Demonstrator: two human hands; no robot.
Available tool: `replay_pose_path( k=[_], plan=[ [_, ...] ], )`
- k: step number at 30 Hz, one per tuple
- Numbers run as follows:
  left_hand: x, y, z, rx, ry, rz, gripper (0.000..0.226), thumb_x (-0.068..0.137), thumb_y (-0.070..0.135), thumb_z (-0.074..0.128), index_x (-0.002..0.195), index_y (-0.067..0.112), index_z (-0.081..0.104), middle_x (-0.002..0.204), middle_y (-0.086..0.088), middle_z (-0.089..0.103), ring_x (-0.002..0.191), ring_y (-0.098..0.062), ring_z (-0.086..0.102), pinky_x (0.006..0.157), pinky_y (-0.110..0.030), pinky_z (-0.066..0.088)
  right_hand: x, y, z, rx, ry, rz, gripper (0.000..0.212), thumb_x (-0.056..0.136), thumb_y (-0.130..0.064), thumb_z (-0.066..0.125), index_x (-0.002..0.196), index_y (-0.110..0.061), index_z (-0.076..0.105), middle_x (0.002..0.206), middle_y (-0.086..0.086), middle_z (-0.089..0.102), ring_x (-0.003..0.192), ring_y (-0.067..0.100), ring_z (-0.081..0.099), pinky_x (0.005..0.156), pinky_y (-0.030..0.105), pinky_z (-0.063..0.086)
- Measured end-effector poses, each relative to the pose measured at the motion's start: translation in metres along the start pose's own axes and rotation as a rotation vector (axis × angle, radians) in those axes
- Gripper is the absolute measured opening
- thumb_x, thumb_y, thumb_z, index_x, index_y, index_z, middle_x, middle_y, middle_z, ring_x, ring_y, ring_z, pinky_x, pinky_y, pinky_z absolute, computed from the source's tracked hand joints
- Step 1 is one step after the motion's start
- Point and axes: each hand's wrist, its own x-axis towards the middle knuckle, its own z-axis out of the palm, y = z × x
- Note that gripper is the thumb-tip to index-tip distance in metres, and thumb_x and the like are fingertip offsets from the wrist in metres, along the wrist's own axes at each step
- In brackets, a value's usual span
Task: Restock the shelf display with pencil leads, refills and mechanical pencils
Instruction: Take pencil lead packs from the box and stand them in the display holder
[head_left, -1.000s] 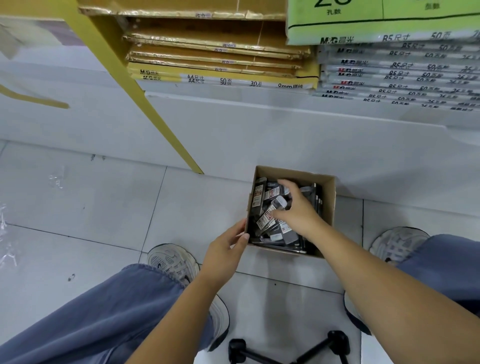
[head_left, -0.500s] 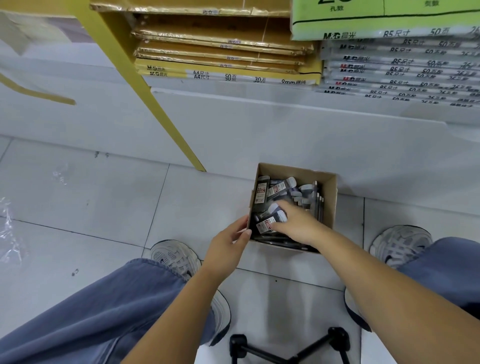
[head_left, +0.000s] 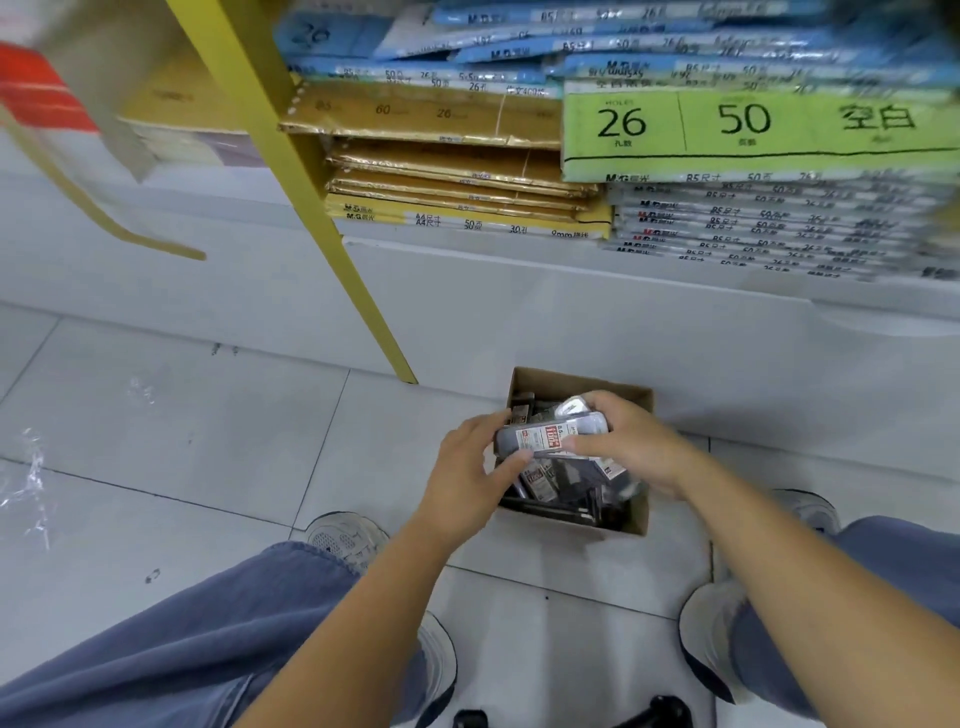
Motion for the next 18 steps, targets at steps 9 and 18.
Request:
replay_pose_path(
  k=[9, 18],
  plan=[
    [-0.012, 0.101, -0.067, -0.57, -0.082, -0.003, 0.012, 0.093, 0.008, 0.067, 0.102, 0.013, 0.072, 0.09, -0.006, 0.078, 0.083, -0.018, 0.076, 0.067, -0.021, 0.058, -0.075, -0.101, -0.039, 0.112, -0.061, -0.245, 0.043, 0.083, -0.008, 0.072, 0.119, -0.028, 0.058, 0.11, -0.001, 0.072, 0.103, 0.024, 0.067, 0.09, 0.042, 0.054],
    [-0.041, 0.19, -0.147, -0.695, 0.031, 0.127, 0.018, 0.089, 0.024, 0.073, 0.105, 0.017, 0.076, 0.096, -0.003, 0.078, 0.09, -0.015, 0.074, 0.072, -0.023, 0.057, -0.132, -0.215, -0.065, 0.287, -0.06, -0.536, 0.052, 0.084, 0.015, 0.058, 0.123, -0.02, 0.057, 0.113, 0.006, 0.071, 0.101, 0.022, 0.069, 0.091, 0.042, 0.05]
  ],
)
